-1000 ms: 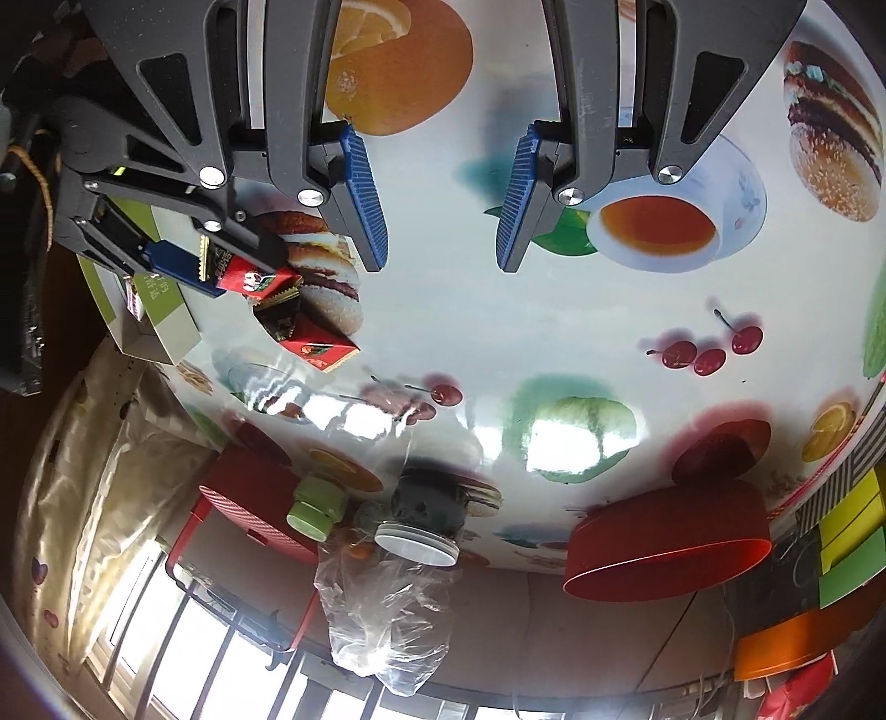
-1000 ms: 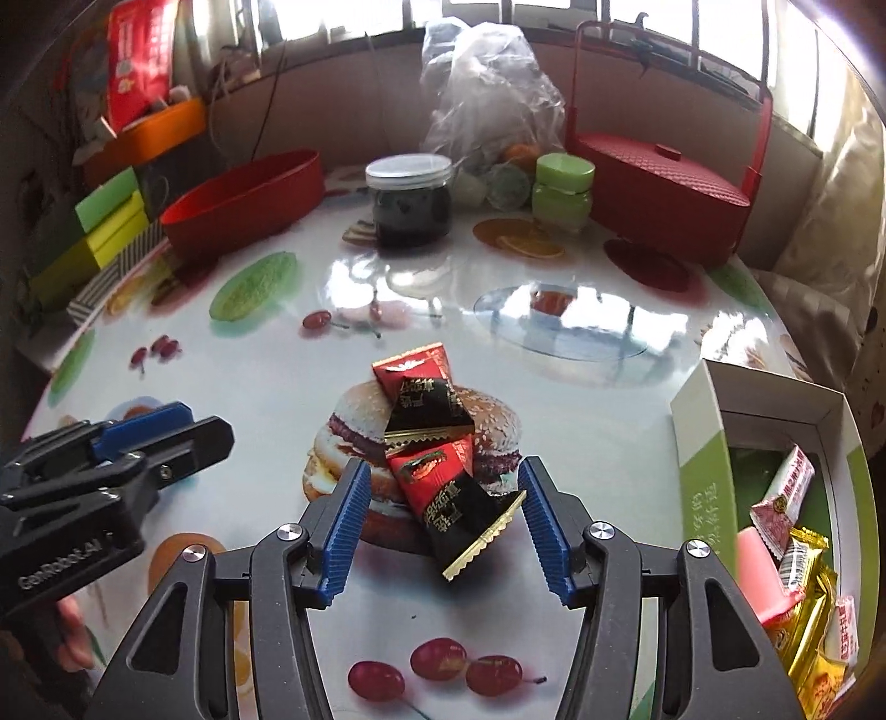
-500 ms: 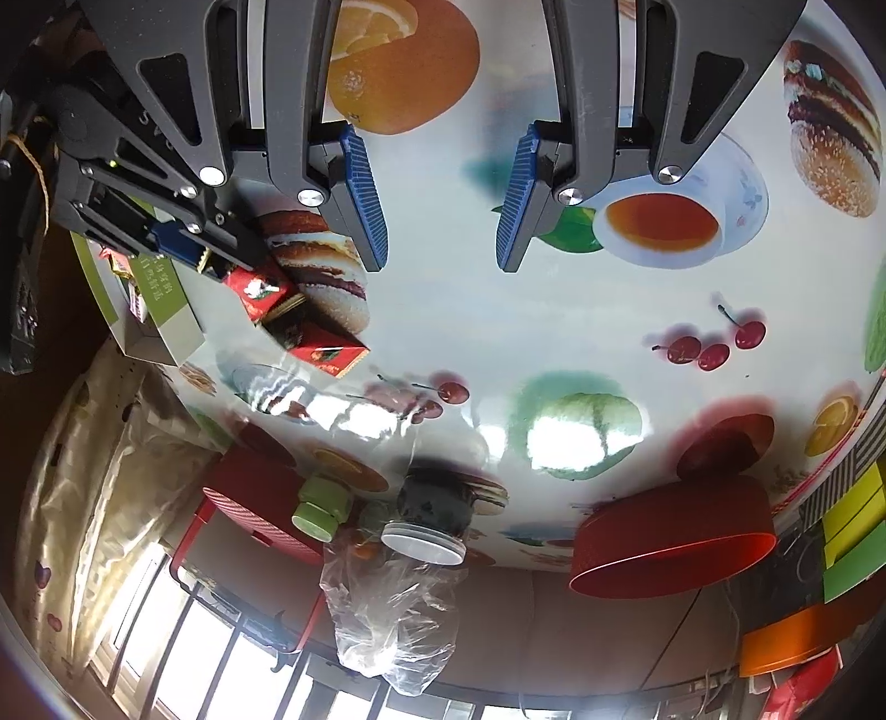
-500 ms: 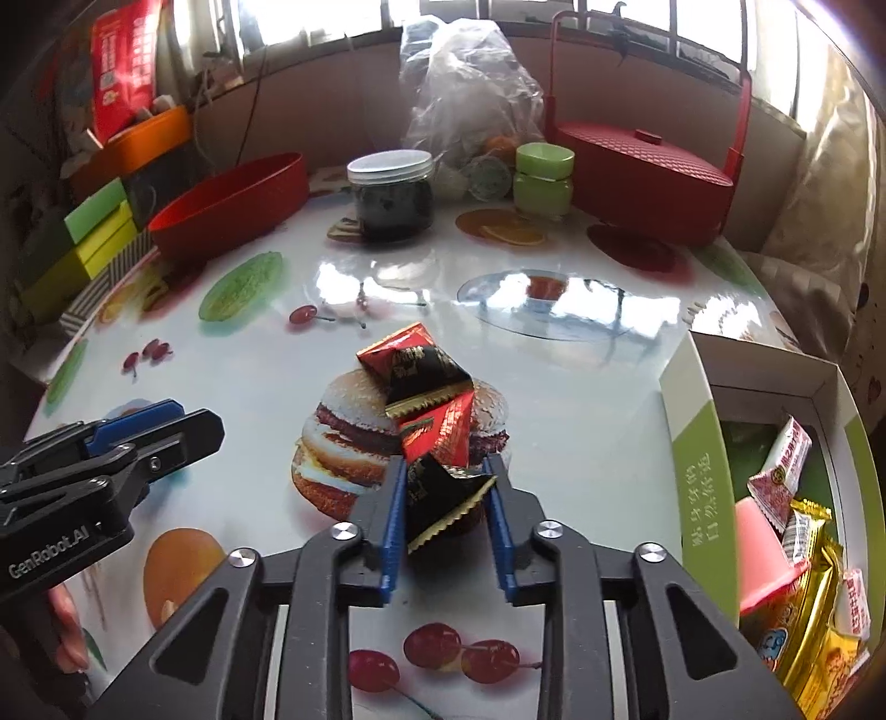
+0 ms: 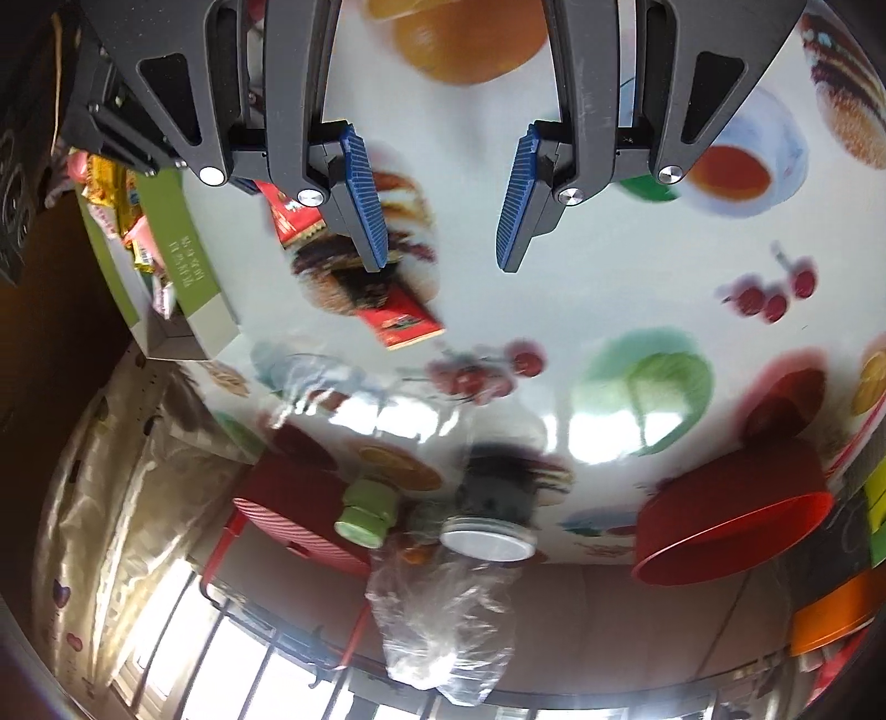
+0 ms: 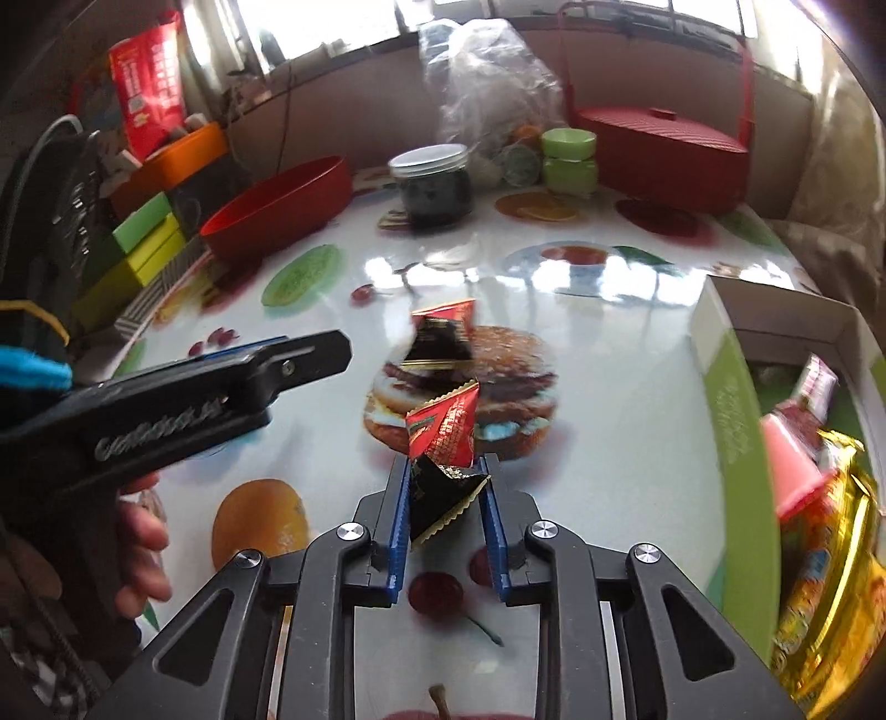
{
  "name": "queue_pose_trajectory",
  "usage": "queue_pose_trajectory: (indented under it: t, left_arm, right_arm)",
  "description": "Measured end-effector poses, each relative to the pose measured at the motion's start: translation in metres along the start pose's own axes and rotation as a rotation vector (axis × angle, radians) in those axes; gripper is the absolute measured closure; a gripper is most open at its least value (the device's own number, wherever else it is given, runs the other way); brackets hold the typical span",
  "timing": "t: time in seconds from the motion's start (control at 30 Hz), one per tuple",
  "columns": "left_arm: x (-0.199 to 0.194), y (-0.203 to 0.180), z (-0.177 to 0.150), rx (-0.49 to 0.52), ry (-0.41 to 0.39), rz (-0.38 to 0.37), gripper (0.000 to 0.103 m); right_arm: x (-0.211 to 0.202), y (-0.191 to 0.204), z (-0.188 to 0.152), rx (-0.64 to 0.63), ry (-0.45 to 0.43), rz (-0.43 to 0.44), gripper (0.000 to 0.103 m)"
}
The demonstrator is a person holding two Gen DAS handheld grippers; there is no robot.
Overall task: Organize snacks
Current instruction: 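Grasp a red-and-black chocolate packet with the right gripper while the left gripper grasps another, then carry both red-and-black chocolate packets over the green box with both grippers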
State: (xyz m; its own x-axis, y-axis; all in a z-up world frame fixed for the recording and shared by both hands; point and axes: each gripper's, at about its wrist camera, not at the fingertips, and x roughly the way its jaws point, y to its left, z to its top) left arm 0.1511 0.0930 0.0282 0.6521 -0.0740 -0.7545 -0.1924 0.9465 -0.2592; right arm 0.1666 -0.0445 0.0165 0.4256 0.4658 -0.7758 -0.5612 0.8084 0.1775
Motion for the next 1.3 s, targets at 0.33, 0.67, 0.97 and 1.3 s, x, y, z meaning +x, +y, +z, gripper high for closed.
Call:
queue_pose_trajectory:
  t: [0.33,0.67,0.97,1.3]
  left_arm:
    - [0.032,-0.031,0.022,0.035,0.029,-0.002,0.056]
    - [0.056,-0.039,0.021,0.085,0.063,0.114,0.056]
    - [0.057,-0.037,0.020,0.083,0.044,0.149,0.057]
    - [0.052,-0.034,0.017,0.091,0.036,0.151,0.072]
  right_arm:
    - [-0.019,-0.024,-0.014,0.102,-0.021,-0.058,0.080]
    - [-0.021,-0.034,-0.019,0.151,-0.026,-0.058,0.080]
    - [-0.021,-0.035,-0.020,0.163,-0.024,-0.049,0.080]
    - [-0.023,-0.035,-0.020,0.160,-0.029,-0.062,0.080]
